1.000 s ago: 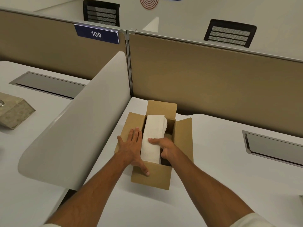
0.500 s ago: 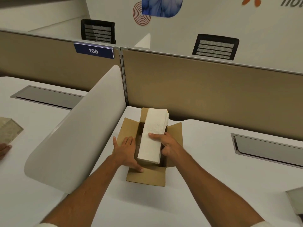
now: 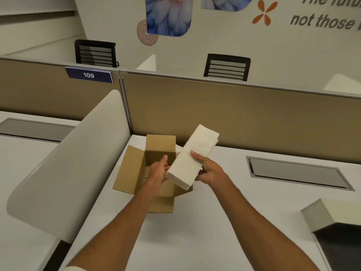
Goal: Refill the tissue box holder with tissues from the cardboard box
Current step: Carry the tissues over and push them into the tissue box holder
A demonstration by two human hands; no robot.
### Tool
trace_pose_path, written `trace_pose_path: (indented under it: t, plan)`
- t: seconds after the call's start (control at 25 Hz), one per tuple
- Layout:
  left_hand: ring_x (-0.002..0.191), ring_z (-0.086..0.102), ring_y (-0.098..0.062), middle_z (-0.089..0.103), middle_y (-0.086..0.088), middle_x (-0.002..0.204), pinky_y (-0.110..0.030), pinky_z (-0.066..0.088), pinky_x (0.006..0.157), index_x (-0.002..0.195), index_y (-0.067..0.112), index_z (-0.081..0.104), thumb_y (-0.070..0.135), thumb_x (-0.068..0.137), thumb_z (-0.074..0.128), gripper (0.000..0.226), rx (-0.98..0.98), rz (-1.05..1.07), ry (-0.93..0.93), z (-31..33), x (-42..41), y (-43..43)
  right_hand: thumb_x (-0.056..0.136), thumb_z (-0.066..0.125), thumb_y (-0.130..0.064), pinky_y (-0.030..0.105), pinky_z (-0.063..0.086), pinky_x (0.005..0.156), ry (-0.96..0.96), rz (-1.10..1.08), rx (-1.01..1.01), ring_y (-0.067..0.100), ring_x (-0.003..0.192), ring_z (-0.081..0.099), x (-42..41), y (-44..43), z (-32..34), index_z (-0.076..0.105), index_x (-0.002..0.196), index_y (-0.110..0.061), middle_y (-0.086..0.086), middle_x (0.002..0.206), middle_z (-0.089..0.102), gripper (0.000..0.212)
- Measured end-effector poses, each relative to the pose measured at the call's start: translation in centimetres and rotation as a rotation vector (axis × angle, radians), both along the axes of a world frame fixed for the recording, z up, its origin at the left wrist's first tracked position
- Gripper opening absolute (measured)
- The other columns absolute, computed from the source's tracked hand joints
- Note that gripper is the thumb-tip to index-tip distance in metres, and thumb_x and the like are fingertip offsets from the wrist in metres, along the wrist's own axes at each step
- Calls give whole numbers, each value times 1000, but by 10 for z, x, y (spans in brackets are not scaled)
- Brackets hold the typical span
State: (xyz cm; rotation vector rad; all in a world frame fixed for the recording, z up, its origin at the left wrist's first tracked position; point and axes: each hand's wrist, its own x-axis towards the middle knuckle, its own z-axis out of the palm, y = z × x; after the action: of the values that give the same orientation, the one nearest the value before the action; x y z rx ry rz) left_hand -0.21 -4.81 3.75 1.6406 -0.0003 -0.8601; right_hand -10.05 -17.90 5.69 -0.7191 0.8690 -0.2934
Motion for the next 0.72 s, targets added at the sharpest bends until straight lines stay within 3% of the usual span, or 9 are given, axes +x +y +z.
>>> trace_pose_path:
  t: [0.16, 0.2, 0.36, 0.48, 0.6, 0.72]
  plan:
    - [96, 66, -26, 71, -11, 104, -40, 55, 85, 113, 15, 61, 68, 84, 46, 62, -135, -56, 283, 0, -39, -29, 71, 84, -16, 59, 47, 93, -40, -114, 56, 33, 107, 59, -48, -18, 3, 56, 109, -13, 14, 112, 66, 47]
    - [94, 66, -26, 71, -11, 102, -38, 56, 80, 112, 15, 62, 71, 81, 47, 66, -162, -61, 351, -1, -48, -35, 70, 84, -16, 60, 48, 93, -46, -138, 63, 33, 106, 60, -61, -22, 3, 57, 110, -13, 14, 112, 67, 48]
    - [93, 64, -27, 68, -13, 102, -37, 53, 67, 116, 10, 59, 71, 75, 55, 73, -202, -78, 491, -8, -86, -61, 70, 84, -16, 63, 45, 97, -46, -256, 76, 33, 106, 60, -112, -36, -5, 56, 120, -11, 13, 111, 68, 57]
    - [97, 66, -31, 65, -17, 109, -41, 58, 66, 119, 9, 50, 68, 69, 66, 79, -261, -109, 616, -13, -120, -77, 71, 84, -17, 54, 53, 83, -67, -351, 77, 30, 101, 63, -151, -45, -14, 55, 123, -12, 9, 102, 70, 60]
    - [99, 68, -31, 67, -18, 111, -37, 61, 67, 113, 9, 57, 71, 64, 70, 80, -293, -205, 567, -15, -159, -92, 74, 80, -20, 43, 53, 67, -80, -390, 66, 27, 95, 64, -188, -54, -20, 56, 125, -12, 7, 96, 72, 57]
    - [101, 66, -28, 69, -11, 108, -36, 59, 78, 103, 13, 64, 57, 57, 82, 66, -240, -293, 356, -15, -204, -108, 76, 79, -19, 41, 53, 63, -77, -447, 63, 32, 101, 64, -224, -64, -24, 53, 128, -9, 13, 112, 69, 59]
